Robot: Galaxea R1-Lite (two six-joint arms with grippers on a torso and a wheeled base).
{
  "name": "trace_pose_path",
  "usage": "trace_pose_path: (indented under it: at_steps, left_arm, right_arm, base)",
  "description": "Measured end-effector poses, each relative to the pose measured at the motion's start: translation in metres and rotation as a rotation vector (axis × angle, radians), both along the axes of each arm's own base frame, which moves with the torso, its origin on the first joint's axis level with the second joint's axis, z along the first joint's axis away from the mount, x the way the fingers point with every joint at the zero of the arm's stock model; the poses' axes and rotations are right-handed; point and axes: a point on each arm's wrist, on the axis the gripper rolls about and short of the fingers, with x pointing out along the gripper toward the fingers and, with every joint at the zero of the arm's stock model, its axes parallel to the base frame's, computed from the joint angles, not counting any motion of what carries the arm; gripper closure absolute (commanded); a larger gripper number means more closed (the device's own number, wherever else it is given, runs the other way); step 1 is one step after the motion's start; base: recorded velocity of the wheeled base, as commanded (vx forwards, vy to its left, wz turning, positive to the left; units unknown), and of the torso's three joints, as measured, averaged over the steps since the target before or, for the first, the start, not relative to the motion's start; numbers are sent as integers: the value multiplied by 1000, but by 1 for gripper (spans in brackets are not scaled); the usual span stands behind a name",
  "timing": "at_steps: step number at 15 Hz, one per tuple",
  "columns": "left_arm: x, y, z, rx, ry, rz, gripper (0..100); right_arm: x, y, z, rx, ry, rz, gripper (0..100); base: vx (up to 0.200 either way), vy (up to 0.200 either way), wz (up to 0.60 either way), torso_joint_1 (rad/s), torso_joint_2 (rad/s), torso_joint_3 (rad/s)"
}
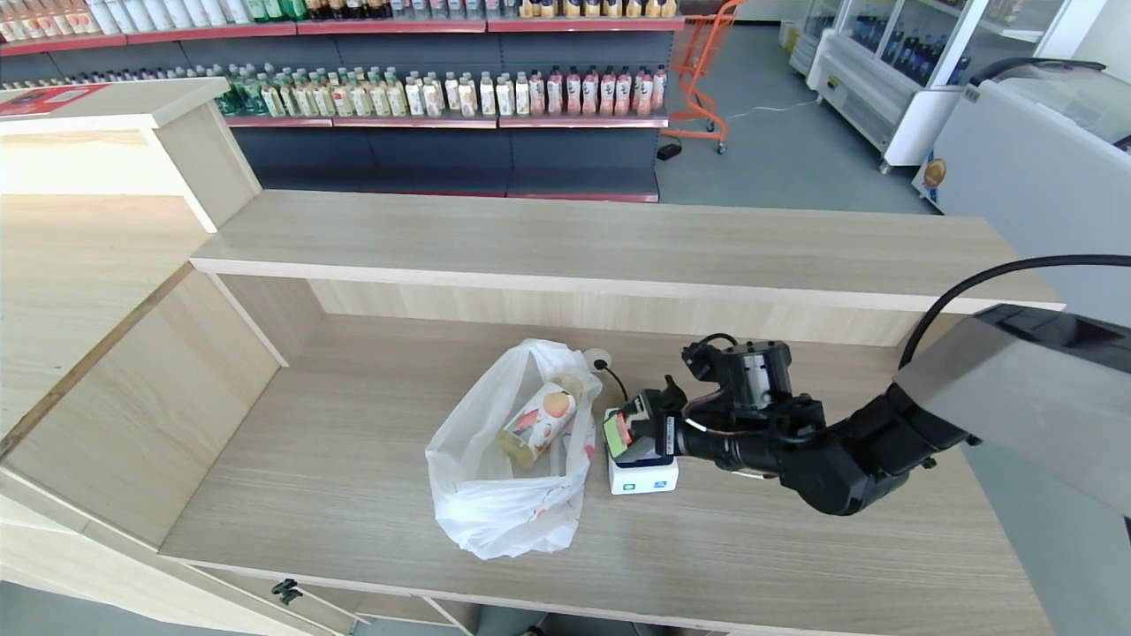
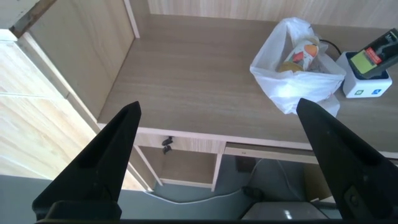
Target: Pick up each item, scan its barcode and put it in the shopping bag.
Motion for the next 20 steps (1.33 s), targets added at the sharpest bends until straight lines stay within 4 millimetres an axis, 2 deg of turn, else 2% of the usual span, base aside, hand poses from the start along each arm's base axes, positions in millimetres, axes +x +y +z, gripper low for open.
trace_pose_path:
  at_steps: [3,5,7,9,12,18,20]
  left_arm:
    - [0,0,0,0,0,0,0]
    - [0,0,0,0,0,0,0]
    - [0,0,0,0,0,0,0]
    - [0,0,0,-3,0,0,0]
    - [0,0,0,-3,0,0,0]
    - [0,0,0,8,0,0,0]
    - [0,0,0,7,0,0,0]
  right_arm:
    - [-19,2,50,130,-4,-36,100]
    - [-36,-7,86,169,-19,-50,100]
    - [-53,-21,109,180,-25,-67,100]
    - [-72,-36,118,180,-25,-83,100]
    - [-91,-49,126,187,-36,-90,100]
    - [-105,-56,126,186,-33,-90,100]
    - [-105,-55,126,185,-31,-88,100]
  base:
    - [0,0,0,0,0,0]
    - [0,0,0,0,0,0]
    - [0,0,0,0,0,0]
    - [0,0,0,0,0,0]
    - [0,0,0,0,0,0]
    - [0,0,0,0,0,0]
    - [0,200,0,2,7,2]
